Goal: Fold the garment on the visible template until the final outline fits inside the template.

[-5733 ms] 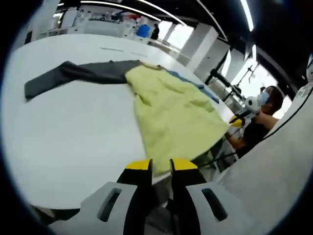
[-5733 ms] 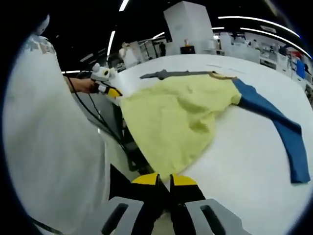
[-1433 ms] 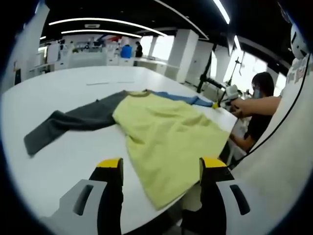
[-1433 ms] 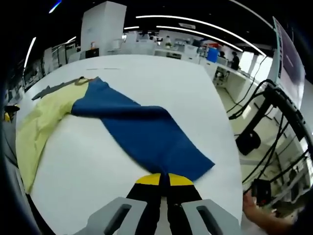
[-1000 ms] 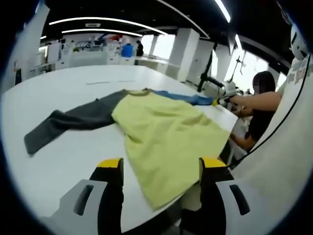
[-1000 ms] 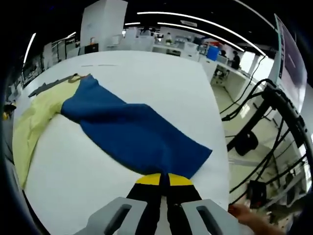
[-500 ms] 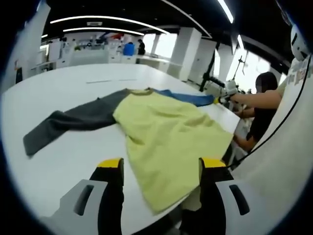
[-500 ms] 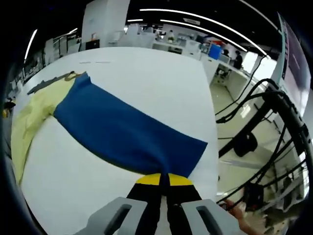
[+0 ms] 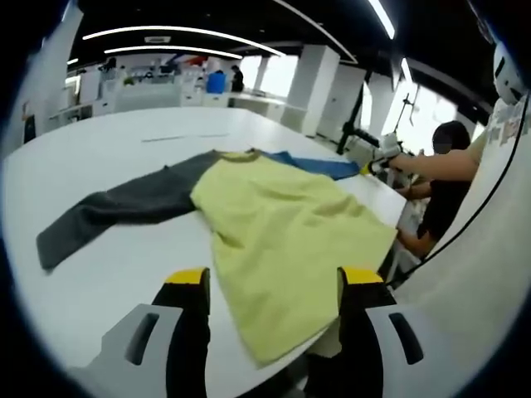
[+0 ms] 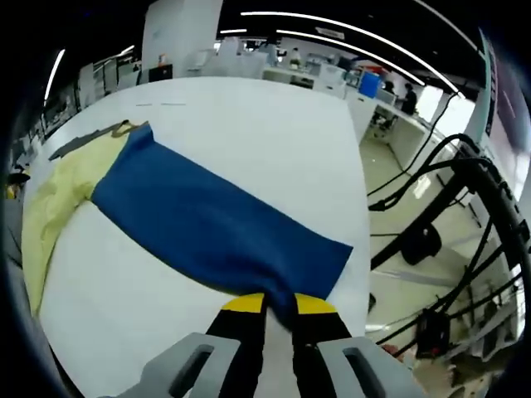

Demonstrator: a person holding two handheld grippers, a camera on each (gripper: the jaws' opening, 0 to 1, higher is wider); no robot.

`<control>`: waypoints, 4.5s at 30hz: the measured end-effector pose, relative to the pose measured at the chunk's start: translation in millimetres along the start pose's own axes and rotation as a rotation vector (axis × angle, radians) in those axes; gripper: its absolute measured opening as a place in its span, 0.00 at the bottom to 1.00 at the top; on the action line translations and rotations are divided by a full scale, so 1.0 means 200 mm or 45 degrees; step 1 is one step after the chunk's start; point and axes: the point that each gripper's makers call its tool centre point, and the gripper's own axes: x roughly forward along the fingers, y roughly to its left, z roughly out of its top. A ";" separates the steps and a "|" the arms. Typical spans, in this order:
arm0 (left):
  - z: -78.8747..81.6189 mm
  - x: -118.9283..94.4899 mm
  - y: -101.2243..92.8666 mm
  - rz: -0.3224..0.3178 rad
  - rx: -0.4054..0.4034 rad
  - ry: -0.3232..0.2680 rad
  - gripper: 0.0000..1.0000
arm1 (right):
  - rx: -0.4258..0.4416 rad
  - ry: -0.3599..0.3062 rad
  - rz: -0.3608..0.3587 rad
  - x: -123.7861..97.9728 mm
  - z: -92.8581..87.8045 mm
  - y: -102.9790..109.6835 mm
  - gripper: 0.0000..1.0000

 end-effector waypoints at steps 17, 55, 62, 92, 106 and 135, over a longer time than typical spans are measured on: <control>0.01 -0.01 -0.01 0.000 0.018 -0.006 0.58 | 0.280 -0.194 -0.006 -0.10 0.07 -0.04 0.25; 0.01 0.00 0.02 0.015 0.001 0.000 0.58 | 0.296 -0.059 -0.121 0.05 0.04 -0.07 0.00; 0.01 -0.01 0.03 0.013 0.002 -0.001 0.58 | 0.304 -0.058 -0.125 0.05 0.04 -0.08 0.00; 0.00 -0.08 0.06 -0.008 0.032 -0.026 0.58 | 0.293 -0.158 0.008 -0.11 0.30 0.13 0.00; -0.03 -0.11 0.07 -0.020 0.026 -0.038 0.58 | 0.263 -0.177 0.097 -0.15 0.41 0.30 0.00; -0.07 -0.17 0.08 -0.020 0.035 -0.044 0.58 | 0.176 -0.217 0.358 -0.13 0.63 0.76 0.00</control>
